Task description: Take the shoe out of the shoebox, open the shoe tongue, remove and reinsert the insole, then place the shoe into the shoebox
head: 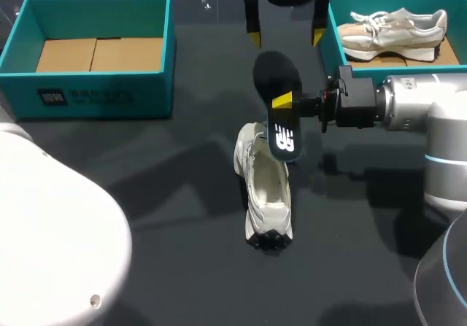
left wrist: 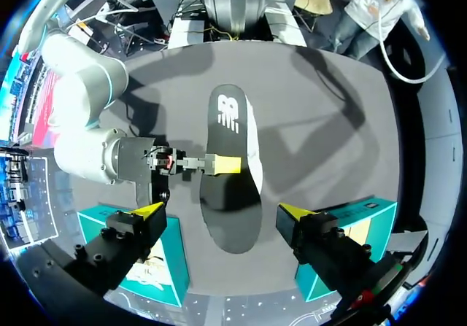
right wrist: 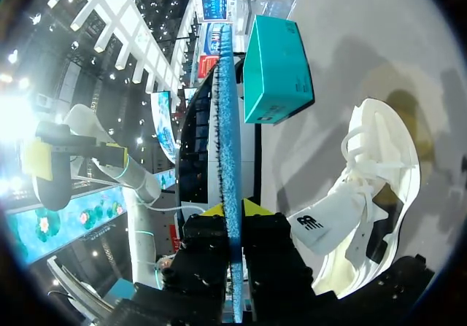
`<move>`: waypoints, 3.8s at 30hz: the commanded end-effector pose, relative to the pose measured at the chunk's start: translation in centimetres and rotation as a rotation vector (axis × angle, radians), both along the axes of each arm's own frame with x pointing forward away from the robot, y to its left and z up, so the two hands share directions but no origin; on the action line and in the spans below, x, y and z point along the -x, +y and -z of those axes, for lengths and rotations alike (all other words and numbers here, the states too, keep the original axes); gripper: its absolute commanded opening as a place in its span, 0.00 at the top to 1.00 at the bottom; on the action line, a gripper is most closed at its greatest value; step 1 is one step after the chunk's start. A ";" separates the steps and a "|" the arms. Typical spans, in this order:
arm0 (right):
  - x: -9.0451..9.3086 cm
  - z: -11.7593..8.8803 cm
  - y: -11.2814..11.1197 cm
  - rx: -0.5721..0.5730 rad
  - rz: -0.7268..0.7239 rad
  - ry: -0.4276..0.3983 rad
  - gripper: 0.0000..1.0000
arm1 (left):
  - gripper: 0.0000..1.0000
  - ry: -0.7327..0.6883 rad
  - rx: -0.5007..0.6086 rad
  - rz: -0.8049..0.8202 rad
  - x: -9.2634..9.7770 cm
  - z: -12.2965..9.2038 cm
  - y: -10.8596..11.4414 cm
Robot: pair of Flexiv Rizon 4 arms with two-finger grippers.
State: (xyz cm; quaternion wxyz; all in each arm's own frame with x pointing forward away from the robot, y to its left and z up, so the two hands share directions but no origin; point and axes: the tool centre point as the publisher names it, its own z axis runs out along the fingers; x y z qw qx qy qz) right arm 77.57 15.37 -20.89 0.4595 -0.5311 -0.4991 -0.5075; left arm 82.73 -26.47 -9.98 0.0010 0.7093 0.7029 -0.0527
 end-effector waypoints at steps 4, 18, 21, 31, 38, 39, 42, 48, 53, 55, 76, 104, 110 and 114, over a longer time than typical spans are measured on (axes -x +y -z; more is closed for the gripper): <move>0.1 0.0 0.0 0.002 0.002 0.001 1.00 | 0.00 -0.047 0.283 0.006 1.2 -0.5 3.5; 0.1 0.0 0.0 0.002 0.002 0.001 1.00 | 0.00 -0.093 0.660 -0.041 1.9 1.7 7.0; 0.1 0.0 0.0 0.002 0.002 0.001 1.00 | 0.00 -0.107 0.709 -0.037 2.1 2.1 7.5; 0.1 0.0 0.0 0.002 0.002 0.001 1.00 | 0.00 -0.123 0.874 -0.065 1.7 3.9 9.1; 0.1 0.0 0.0 0.002 0.002 0.001 1.00 | 0.00 -0.138 0.929 -0.047 1.7 4.1 9.2; 0.1 0.0 0.0 0.002 0.002 0.001 1.00 | 0.00 -0.138 0.929 -0.047 1.7 4.1 9.2; 0.1 0.0 0.0 0.002 0.002 0.001 1.00 | 0.00 -0.138 0.929 -0.047 1.7 4.1 9.2; 0.1 0.0 0.0 0.002 0.002 0.001 1.00 | 0.00 -0.138 0.929 -0.047 1.7 4.1 9.2; 0.1 0.0 0.0 0.002 0.002 0.001 1.00 | 0.00 -0.162 0.975 -0.044 1.5 5.3 9.3; 0.1 0.0 0.0 0.002 0.002 0.001 1.00 | 0.00 -0.171 1.005 -0.055 1.4 6.2 9.3; 0.1 0.0 0.0 0.002 0.002 0.001 1.00 | 0.00 -0.209 1.194 -0.073 0.9 8.1 8.6; 1.6 -0.2 2.6 -0.075 -0.022 0.037 1.00 | 0.56 -0.116 1.413 -0.165 1.1 11.4 3.5; 1.5 0.0 2.9 -0.073 -0.040 0.046 1.00 | 0.59 -0.102 1.423 -0.163 1.1 11.5 3.1; 1.5 0.0 2.8 -0.077 -0.043 0.045 1.00 | 0.66 -0.099 1.425 -0.154 1.2 11.5 2.7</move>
